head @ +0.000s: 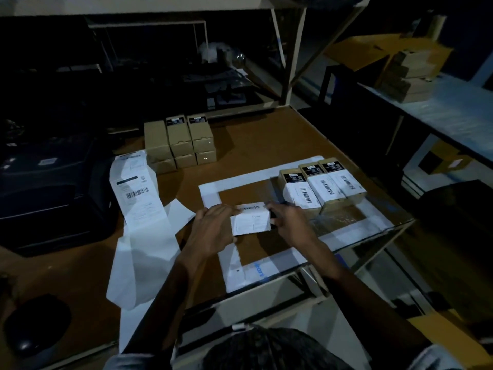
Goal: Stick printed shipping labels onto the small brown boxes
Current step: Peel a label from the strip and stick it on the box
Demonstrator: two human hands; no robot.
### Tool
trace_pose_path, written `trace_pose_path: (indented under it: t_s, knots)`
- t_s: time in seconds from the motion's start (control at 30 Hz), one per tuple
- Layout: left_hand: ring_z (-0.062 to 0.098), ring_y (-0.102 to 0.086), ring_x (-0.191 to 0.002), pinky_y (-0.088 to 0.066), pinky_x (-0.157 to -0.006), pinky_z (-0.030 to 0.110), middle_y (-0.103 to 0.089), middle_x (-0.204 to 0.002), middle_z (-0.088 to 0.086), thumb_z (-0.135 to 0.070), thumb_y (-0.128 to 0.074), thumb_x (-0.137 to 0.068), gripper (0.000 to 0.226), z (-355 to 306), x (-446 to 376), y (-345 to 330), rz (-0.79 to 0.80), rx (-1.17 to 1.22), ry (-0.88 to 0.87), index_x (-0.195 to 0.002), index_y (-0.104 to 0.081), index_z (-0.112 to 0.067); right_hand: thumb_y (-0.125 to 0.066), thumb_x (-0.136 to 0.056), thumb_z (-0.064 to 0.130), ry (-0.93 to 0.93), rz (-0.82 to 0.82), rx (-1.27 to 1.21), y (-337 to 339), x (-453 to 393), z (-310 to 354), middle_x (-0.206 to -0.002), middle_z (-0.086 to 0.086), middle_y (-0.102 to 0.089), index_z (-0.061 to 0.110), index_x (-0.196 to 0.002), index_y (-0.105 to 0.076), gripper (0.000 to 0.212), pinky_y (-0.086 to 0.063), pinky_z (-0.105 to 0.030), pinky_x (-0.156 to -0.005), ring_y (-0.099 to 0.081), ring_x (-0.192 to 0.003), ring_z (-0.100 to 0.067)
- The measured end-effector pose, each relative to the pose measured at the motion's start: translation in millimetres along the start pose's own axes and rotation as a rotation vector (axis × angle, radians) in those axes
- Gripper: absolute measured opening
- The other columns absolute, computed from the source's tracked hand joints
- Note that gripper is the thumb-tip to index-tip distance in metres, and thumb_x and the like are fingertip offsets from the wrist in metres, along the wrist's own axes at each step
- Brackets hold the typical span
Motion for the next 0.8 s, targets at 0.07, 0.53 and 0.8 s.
trace_pose_path:
  t_s: [0.07,0.53,0.8]
  knots:
    - [0.016,-0.048,-0.131,-0.029,-0.112,0.041,-0.058,-0.137,-0.005,-0.037,-0.089,-0.065,0.073,2,7,-1,0.01,0.088,0.016,-0.129,-0.057,-0.026,-0.071,-0.085,-0.004,-0.063,0.001,-0.099,6,2,-1,-0.125,-0.006,-0.069,0.012,-0.118,-0.069,0.037,-0.049,-0.022,-0.091,-0.064,-0.116,-0.021]
    - [0.027,-0.042,-0.135,-0.044,-0.106,0.052,-0.049,-0.142,0.007,-0.073,-0.076,-0.063,0.104,-4,21,-14,-0.139,0.165,0.346,-0.145,-0.04,-0.022,-0.088,-0.067,0.049,-0.124,0.212,-0.156,-25,2,2,-0.143,0.004,-0.052,0.038,-0.149,-0.03,0.101,-0.05,-0.045,-0.103,-0.052,-0.128,-0.014]
    - [0.027,-0.042,-0.132,-0.045,-0.107,0.053,-0.047,-0.138,0.01,-0.025,-0.082,-0.079,0.076,-4,24,-11,-0.054,0.267,0.286,-0.141,-0.039,-0.014,-0.08,-0.081,0.009,-0.033,0.326,-0.138,-19,-6,-9,-0.15,-0.004,-0.048,0.023,-0.155,-0.031,0.089,-0.036,-0.037,-0.116,-0.041,-0.14,-0.018]
Point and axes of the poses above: each hand's wrist, its own x-axis away from the middle knuckle, its own y-axis out of the back of the hand, z = x × y, the point moved 2 cm from there along -x, towards the middle knuckle
